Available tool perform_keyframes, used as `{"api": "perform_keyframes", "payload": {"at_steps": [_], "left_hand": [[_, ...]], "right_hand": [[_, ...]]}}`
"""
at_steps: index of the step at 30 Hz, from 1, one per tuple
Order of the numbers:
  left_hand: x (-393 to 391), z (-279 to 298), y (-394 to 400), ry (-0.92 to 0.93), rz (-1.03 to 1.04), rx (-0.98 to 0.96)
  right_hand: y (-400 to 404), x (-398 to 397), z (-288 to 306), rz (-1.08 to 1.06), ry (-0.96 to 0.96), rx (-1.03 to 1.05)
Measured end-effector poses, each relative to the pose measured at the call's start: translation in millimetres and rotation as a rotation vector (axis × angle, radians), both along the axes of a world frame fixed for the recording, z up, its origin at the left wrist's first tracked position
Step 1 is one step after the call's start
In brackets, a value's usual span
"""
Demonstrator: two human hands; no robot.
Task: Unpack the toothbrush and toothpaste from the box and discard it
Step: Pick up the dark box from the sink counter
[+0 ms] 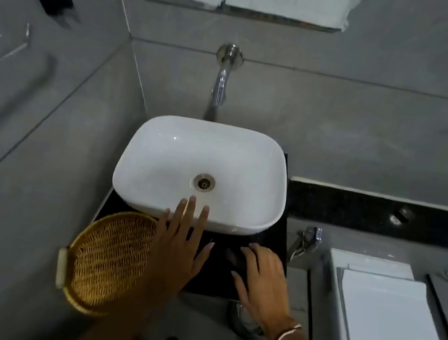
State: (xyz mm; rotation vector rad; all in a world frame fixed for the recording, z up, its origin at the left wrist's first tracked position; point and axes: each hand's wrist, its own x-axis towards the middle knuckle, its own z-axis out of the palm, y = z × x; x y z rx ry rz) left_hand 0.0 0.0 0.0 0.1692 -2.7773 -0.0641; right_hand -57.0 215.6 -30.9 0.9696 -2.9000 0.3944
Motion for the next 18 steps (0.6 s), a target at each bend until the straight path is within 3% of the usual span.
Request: {"api": "perform_keyframes", "payload": {"at_steps": [8, 10, 14, 18], "left_hand": [[15.6, -35.7, 6.8, -0.045, -0.02, 0.047], [17.1, -34.8, 7.2, -0.064, -0.021, 0.184], [12.6, -24.9, 5.3, -0.105, 0.123, 0.825], [-2.9, -3.8, 2.8, -0.228, 0.355, 1.543]], "right_hand": [[-10.6, -16.1, -31.7, -0.062, -0.217, 0.345], [-11.9, -20.6, -30.4, -0.064, -0.223, 0.362], [2.2, -17.1, -15.2, -0.021, -0.138, 0.289], [25.9, -17.0, -3.0, -0.001, -0.07, 0.049]]}}
